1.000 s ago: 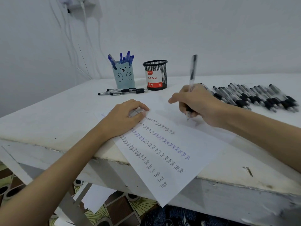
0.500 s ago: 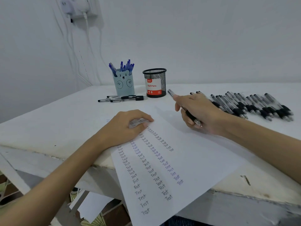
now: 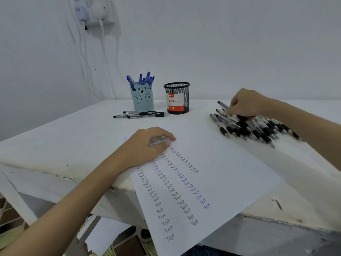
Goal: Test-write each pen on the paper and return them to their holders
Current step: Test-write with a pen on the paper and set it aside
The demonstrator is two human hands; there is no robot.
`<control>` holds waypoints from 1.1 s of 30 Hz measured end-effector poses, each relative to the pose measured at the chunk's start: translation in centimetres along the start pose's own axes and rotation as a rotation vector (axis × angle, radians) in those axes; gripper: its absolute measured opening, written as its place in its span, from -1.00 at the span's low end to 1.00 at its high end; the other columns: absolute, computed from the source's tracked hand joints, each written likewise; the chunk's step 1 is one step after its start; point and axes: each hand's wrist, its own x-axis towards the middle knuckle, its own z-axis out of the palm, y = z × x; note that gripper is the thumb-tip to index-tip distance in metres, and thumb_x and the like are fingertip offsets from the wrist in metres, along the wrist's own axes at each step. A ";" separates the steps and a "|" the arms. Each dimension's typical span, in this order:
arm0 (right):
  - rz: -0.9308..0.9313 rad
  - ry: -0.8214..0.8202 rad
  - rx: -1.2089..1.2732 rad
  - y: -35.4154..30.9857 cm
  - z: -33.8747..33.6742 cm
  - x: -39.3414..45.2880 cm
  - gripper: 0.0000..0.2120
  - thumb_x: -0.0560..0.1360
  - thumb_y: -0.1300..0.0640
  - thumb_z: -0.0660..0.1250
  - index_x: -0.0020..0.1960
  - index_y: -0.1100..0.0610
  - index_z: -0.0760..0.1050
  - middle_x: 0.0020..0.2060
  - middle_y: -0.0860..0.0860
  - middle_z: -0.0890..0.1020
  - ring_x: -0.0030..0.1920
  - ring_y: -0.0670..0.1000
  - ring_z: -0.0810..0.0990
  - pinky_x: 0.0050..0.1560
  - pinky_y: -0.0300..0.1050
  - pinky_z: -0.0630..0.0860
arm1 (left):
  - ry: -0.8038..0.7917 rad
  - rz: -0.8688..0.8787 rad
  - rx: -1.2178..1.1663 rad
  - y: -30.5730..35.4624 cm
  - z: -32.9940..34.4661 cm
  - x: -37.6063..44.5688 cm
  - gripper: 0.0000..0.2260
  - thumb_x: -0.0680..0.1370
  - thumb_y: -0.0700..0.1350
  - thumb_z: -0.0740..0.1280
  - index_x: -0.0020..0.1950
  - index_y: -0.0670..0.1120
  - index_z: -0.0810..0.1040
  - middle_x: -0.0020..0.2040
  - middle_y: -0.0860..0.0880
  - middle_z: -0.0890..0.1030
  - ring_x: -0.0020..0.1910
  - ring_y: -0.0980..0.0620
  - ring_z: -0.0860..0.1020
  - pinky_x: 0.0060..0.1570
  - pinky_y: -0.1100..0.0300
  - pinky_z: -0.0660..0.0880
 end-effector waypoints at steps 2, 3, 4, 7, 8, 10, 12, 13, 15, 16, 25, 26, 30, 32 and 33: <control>0.006 0.002 -0.100 0.7 -0.5 0.6 -0.73 0.47 0.11 0.40 -0.19 0.35 0.57 -0.54 0.09 0.47 -0.53 0.03 0.41 -0.41 -0.22 0.35 | -0.006 -0.007 -0.004 0.1 0.0 0.1 -0.85 0.55 -0.01 0.32 0.09 0.16 0.60 0.13 0.23 0.58 0.18 0.27 0.49 0.25 0.24 0.39; 0.006 0.007 -0.121 1.1 -0.5 0.9 -0.69 0.46 0.08 0.42 -0.18 0.37 0.58 -0.53 0.09 0.48 -0.54 0.03 0.42 -0.42 -0.22 0.36 | -0.007 -0.010 -0.005 0.1 0.0 0.1 -0.85 0.55 -0.02 0.32 0.09 0.16 0.60 0.13 0.24 0.57 0.18 0.28 0.48 0.26 0.24 0.38; 0.011 0.009 -0.131 1.3 -0.6 1.2 -0.67 0.45 0.08 0.43 -0.15 0.40 0.58 -0.52 0.10 0.51 -0.55 0.02 0.42 -0.42 -0.23 0.37 | -0.007 -0.014 -0.007 0.1 0.0 0.1 -0.85 0.55 -0.02 0.32 0.09 0.17 0.59 0.13 0.24 0.57 0.18 0.28 0.48 0.27 0.23 0.38; 0.034 -0.005 -0.176 1.7 -0.3 1.6 -0.69 0.43 0.11 0.44 -0.10 0.40 0.59 -0.48 0.12 0.56 -0.52 0.04 0.46 -0.38 -0.22 0.43 | -0.012 -0.021 -0.013 0.0 0.0 0.1 -0.85 0.53 0.04 0.30 0.07 0.20 0.58 0.13 0.26 0.57 0.19 0.28 0.48 0.27 0.21 0.38; 0.042 -0.017 -0.193 1.7 -0.2 1.6 -0.70 0.43 0.11 0.44 -0.10 0.39 0.59 -0.49 0.12 0.56 -0.52 0.04 0.46 -0.37 -0.22 0.43 | -0.011 -0.023 -0.011 0.0 0.0 0.1 -0.85 0.53 0.04 0.30 0.07 0.21 0.58 0.13 0.27 0.57 0.19 0.28 0.48 0.27 0.21 0.38; 0.045 -0.017 -0.206 1.7 0.0 1.7 -0.72 0.43 0.11 0.44 -0.11 0.37 0.60 -0.50 0.11 0.54 -0.51 0.05 0.45 -0.35 -0.20 0.43 | -0.013 -0.032 -0.008 0.0 0.0 0.0 -0.85 0.55 -0.01 0.31 0.08 0.19 0.59 0.13 0.26 0.56 0.19 0.28 0.47 0.26 0.22 0.38; 0.026 0.025 -0.202 1.6 -0.1 1.9 -0.73 0.43 0.12 0.42 -0.12 0.37 0.60 -0.49 0.11 0.54 -0.46 0.07 0.47 -0.30 -0.18 0.43 | -0.015 -0.034 -0.004 0.1 0.1 0.1 -0.84 0.55 -0.04 0.32 0.09 0.16 0.59 0.13 0.24 0.57 0.18 0.28 0.48 0.23 0.27 0.37; 0.010 0.057 -0.189 1.3 -0.3 2.0 -0.75 0.43 0.13 0.41 -0.12 0.36 0.60 -0.47 0.11 0.54 -0.43 0.08 0.47 -0.30 -0.18 0.42 | -0.008 -0.035 -0.008 0.1 0.0 0.1 -0.84 0.55 -0.05 0.32 0.09 0.14 0.60 0.13 0.23 0.57 0.17 0.29 0.48 0.21 0.32 0.36; -0.035 0.106 -0.158 0.2 -0.5 2.1 -0.79 0.43 0.15 0.37 -0.15 0.33 0.59 -0.48 0.10 0.53 -0.44 0.08 0.47 -0.32 -0.19 0.40 | 0.021 -0.041 -0.008 0.2 -0.1 0.2 -0.84 0.54 -0.07 0.33 0.09 0.11 0.61 0.11 0.23 0.59 0.13 0.35 0.47 0.12 0.49 0.31; -0.062 0.112 -0.149 -0.6 -0.5 2.2 -0.81 0.44 0.16 0.36 -0.17 0.31 0.58 -0.49 0.08 0.52 -0.47 0.06 0.46 -0.34 -0.20 0.40 | 0.040 -0.045 0.003 0.1 -0.3 0.3 -0.84 0.55 -0.08 0.32 0.09 0.10 0.61 0.10 0.24 0.59 0.11 0.39 0.46 0.05 0.57 0.28; -0.416 -0.125 -0.241 -11.3 6.1 5.0 -0.71 0.52 0.21 0.15 0.12 0.18 0.58 0.07 0.11 0.60 0.08 0.12 0.52 0.03 -0.14 0.45 | 0.061 -0.175 0.120 -2.9 -4.0 0.1 -0.88 0.55 0.00 0.31 0.05 0.12 0.60 0.04 0.28 0.57 0.09 0.36 0.46 0.11 0.43 0.36; -0.439 -0.146 -0.253 -12.2 7.1 5.4 -0.68 0.52 0.22 0.15 0.21 0.14 0.54 0.17 0.08 0.56 0.18 0.12 0.49 0.14 -0.13 0.43 | 0.069 -0.191 0.124 -3.6 -4.2 -0.2 -0.87 0.53 0.02 0.32 0.05 0.12 0.61 0.05 0.26 0.58 0.10 0.31 0.49 0.17 0.31 0.39; -0.507 -0.167 -0.357 -15.2 10.7 7.1 -0.60 0.55 0.24 0.11 0.37 0.19 0.38 0.30 0.14 0.45 0.29 0.15 0.41 0.26 -0.02 0.40 | 0.102 -0.185 0.068 -5.5 -4.0 -1.0 -0.81 0.51 0.04 0.32 0.09 0.10 0.62 0.09 0.22 0.61 0.12 0.31 0.51 0.25 0.22 0.41; -0.528 -0.134 -0.374 -16.3 12.3 7.8 -0.63 0.54 0.24 0.11 0.33 0.21 0.39 0.25 0.17 0.47 0.22 0.16 0.45 0.21 0.00 0.46 | 0.115 -0.178 0.057 -5.8 -3.8 -1.0 -0.80 0.52 0.04 0.31 0.10 0.09 0.61 0.09 0.22 0.61 0.11 0.32 0.51 0.24 0.23 0.41; -0.534 -0.109 -0.375 -16.6 12.9 8.1 -0.65 0.54 0.24 0.11 0.30 0.21 0.41 0.21 0.17 0.48 0.15 0.15 0.48 0.14 -0.02 0.49 | 0.119 -0.178 0.050 -5.8 -3.7 -0.9 -0.78 0.51 0.06 0.30 0.10 0.09 0.61 0.09 0.22 0.61 0.10 0.33 0.52 0.23 0.24 0.42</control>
